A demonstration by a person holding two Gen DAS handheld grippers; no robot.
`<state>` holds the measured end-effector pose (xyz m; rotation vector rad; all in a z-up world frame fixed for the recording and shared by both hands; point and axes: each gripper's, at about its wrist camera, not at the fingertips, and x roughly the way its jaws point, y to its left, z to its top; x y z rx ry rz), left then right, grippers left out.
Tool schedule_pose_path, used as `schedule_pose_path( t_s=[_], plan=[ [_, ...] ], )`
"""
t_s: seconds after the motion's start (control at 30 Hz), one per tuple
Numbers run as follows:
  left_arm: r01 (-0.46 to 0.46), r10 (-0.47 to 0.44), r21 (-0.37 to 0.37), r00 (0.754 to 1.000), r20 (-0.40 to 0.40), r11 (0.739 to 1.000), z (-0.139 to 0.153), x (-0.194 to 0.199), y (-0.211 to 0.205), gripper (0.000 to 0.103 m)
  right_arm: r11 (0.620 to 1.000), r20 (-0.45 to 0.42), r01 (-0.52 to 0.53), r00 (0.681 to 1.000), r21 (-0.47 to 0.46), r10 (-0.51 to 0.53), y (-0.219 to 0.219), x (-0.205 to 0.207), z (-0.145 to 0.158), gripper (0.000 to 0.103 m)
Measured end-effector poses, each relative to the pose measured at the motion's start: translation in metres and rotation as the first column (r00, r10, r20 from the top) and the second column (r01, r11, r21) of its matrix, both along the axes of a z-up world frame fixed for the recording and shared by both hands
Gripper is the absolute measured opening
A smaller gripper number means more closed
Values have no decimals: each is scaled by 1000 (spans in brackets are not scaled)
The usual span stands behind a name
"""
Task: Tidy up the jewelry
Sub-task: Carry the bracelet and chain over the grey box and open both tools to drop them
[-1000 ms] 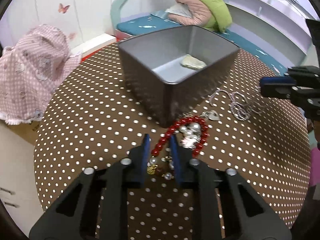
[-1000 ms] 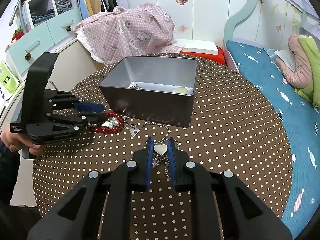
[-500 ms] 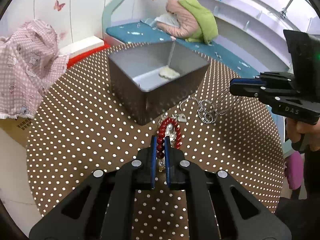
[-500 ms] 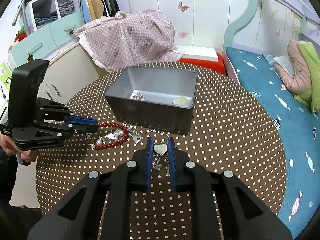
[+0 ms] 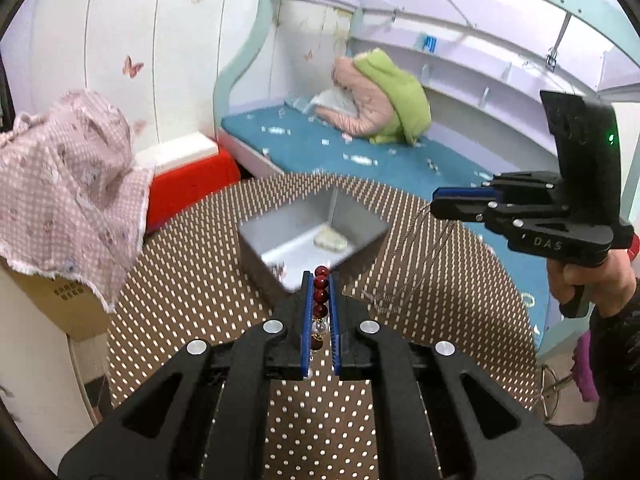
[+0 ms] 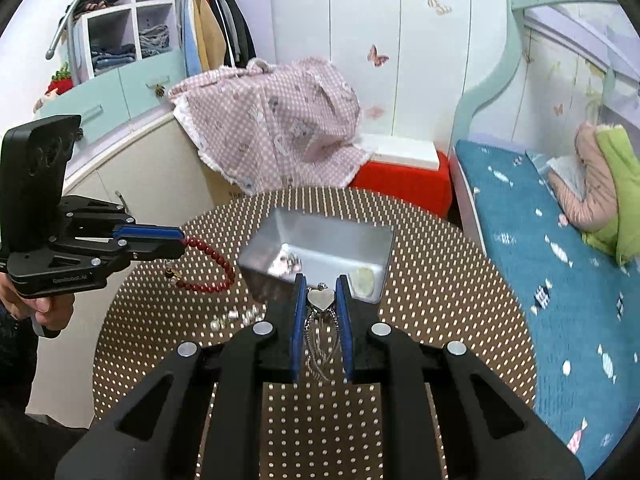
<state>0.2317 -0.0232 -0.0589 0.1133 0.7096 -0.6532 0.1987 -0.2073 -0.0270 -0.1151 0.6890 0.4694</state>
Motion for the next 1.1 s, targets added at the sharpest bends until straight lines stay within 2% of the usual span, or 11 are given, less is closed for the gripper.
schedule_pose_path(
  t_s=[0.33,0.5,0.6,0.77,1.03,1.07,1.1],
  plan=[
    [-40,48,-81,993,104,996,66,15,0,7,999,153,-28,988,-16,30,4,8,63,13],
    [-54,65,-88,991,118,995,87,36,-12,7,999,216,-30,976,-25,34,5,27,97,13],
    [-67,77,-89,991,111,994,90,46,-19,7,999,218,-31,975,-16,34,5,42,104,13],
    [-85,90,-78,993,70,993,81,66,-30,7,1000,153,-30,988,9,29,6,63,87,13],
    [-104,101,-50,994,-50,993,38,93,-39,8,999,-51,3,999,44,-1,5,101,20,15],
    [-113,110,-43,992,-63,993,32,96,-39,9,998,-76,11,997,56,-7,3,105,13,18],
    [-118,115,-38,991,-71,992,27,97,-38,18,997,-99,27,995,70,-20,0,107,7,29]
  ],
)
